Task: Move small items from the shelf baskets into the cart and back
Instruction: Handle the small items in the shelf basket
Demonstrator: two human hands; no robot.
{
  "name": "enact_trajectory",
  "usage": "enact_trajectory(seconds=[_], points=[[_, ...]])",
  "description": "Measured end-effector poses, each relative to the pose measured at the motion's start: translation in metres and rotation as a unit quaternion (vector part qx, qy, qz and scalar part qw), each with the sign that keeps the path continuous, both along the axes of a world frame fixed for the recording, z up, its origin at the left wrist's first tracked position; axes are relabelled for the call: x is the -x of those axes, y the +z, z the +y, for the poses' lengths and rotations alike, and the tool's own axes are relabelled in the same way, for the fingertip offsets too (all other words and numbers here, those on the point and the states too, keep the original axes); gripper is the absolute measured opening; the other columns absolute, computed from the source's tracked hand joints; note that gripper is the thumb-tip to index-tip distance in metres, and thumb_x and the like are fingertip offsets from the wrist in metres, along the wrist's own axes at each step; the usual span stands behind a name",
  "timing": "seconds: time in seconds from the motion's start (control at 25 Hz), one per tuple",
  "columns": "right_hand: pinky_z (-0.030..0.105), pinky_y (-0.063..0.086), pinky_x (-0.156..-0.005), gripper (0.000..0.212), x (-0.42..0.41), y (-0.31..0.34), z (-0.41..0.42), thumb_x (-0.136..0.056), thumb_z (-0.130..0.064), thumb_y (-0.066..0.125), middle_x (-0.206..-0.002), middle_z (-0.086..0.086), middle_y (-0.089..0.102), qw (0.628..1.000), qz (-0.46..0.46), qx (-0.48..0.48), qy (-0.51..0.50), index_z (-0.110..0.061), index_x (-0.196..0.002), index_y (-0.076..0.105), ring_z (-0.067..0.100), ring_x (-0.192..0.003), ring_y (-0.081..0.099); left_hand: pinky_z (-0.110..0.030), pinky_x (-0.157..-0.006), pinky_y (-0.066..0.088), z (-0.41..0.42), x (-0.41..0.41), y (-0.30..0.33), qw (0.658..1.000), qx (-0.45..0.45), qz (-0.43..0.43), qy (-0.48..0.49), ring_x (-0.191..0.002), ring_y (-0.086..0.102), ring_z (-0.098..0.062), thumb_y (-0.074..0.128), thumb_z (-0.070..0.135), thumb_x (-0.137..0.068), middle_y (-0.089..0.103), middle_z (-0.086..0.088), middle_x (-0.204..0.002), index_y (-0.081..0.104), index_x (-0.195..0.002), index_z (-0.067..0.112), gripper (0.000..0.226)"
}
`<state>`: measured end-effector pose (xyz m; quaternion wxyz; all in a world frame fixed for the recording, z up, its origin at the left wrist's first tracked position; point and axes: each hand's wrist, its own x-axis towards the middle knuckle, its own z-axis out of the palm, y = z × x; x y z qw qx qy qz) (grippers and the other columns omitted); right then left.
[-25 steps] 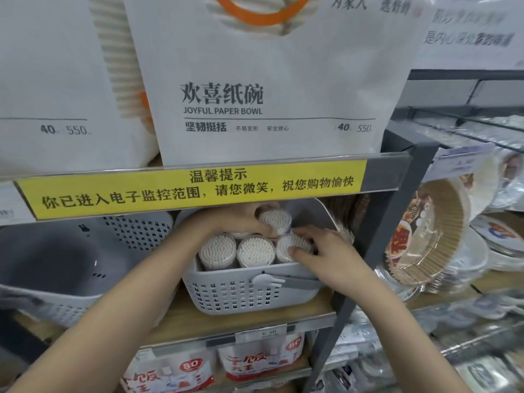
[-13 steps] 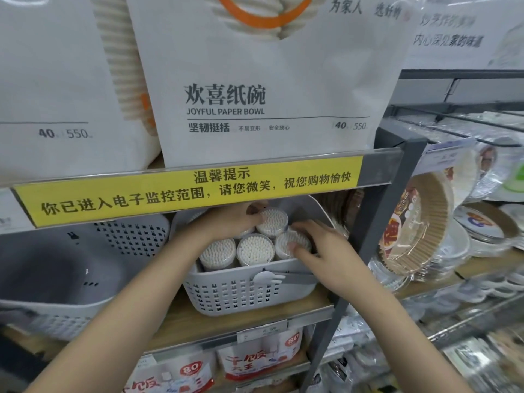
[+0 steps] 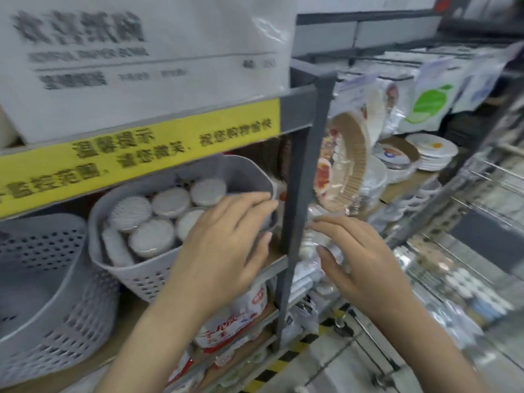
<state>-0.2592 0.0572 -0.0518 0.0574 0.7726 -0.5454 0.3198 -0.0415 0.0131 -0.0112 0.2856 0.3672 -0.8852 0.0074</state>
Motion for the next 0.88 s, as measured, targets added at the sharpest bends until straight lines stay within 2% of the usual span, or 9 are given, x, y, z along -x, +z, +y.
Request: enact_trajectory(seconds=[0.08, 0.2, 0.28, 0.4, 0.52, 0.6, 0.88], points=[[0.027, 0.042, -0.094, 0.03, 0.028, -0.021, 0.027, -0.092, -0.025, 0.048, -0.117, -0.001, 0.062, 0.996, -0.037, -0.038, -0.067, -0.013, -0.116, 0.06, 0.013, -0.109, 0.055, -0.029, -0.096, 0.04, 0.01, 0.031, -0.014, 0.998, -0.017, -0.006, -0.061, -0.116, 0.05, -0.017, 0.051, 0.025, -0.09, 0.056, -0.002, -0.128, 0.056, -0.127, 0.01, 0.04], [0.027, 0.045, -0.086, 0.026, 0.071, -0.056, 0.068, -0.092, -0.02, 0.056, -0.113, -0.004, 0.061, 0.974, -0.08, -0.099, -0.186, -0.016, -0.117, 0.06, 0.013, -0.102, 0.056, -0.022, -0.097, 0.034, 0.018, 0.082, -0.044, 0.988, -0.099, -0.018, -0.118, -0.118, 0.045, -0.011, 0.043, 0.033, -0.091, 0.054, 0.002, -0.13, 0.05, -0.132, 0.014, 0.046], [0.024, 0.039, -0.081, 0.026, 0.097, -0.078, 0.093, -0.092, -0.018, 0.059, -0.112, -0.004, 0.061, 0.941, -0.117, -0.164, -0.272, -0.018, -0.118, 0.06, 0.017, -0.102, 0.057, -0.019, -0.098, 0.035, 0.023, 0.118, -0.066, 0.976, -0.158, -0.017, -0.148, -0.121, 0.04, -0.005, 0.039, 0.038, -0.093, 0.049, 0.006, -0.134, 0.044, -0.137, 0.019, 0.048], [0.022, 0.036, -0.078, 0.03, 0.131, -0.107, 0.121, -0.092, -0.023, 0.058, -0.114, -0.003, 0.06, 0.887, -0.178, -0.238, -0.352, -0.019, -0.122, 0.057, 0.019, -0.106, 0.057, -0.015, -0.103, 0.025, 0.026, 0.169, -0.097, 0.95, -0.243, -0.032, -0.194, -0.13, 0.029, 0.0, 0.04, 0.038, -0.098, 0.033, 0.017, -0.144, 0.029, -0.145, 0.028, 0.049], [0.02, 0.035, -0.08, 0.037, 0.164, -0.122, 0.14, -0.095, -0.029, 0.053, -0.121, -0.008, 0.055, 0.843, -0.216, -0.291, -0.398, -0.024, -0.132, 0.048, 0.014, -0.113, 0.054, -0.018, -0.104, 0.032, 0.021, 0.217, -0.128, 0.929, -0.3, -0.075, -0.203, -0.125, 0.039, -0.003, 0.042, 0.038, -0.098, 0.035, 0.016, -0.143, 0.031, -0.144, 0.028, 0.049], [0.019, 0.034, -0.08, 0.035, 0.185, -0.132, 0.146, -0.096, -0.03, 0.052, -0.121, -0.011, 0.053, 0.821, -0.232, -0.313, -0.417, -0.024, -0.131, 0.047, 0.013, -0.115, 0.053, -0.022, -0.103, 0.036, 0.013, 0.244, -0.151, 0.915, -0.336, -0.096, -0.201, -0.124, 0.041, -0.004, 0.044, 0.037, -0.098, 0.039, 0.013, -0.141, 0.034, -0.144, 0.026, 0.049], [0.024, 0.039, -0.088, 0.031, 0.247, -0.169, 0.138, -0.094, -0.03, 0.053, -0.122, -0.006, 0.057, 0.798, -0.252, -0.367, -0.407, -0.024, -0.125, 0.052, 0.014, -0.113, 0.054, -0.027, -0.099, 0.042, -0.011, 0.305, -0.21, 0.88, -0.431, -0.147, -0.136, -0.118, 0.049, -0.006, 0.048, 0.038, -0.096, 0.046, 0.011, -0.137, 0.043, -0.139, 0.027, 0.045]])
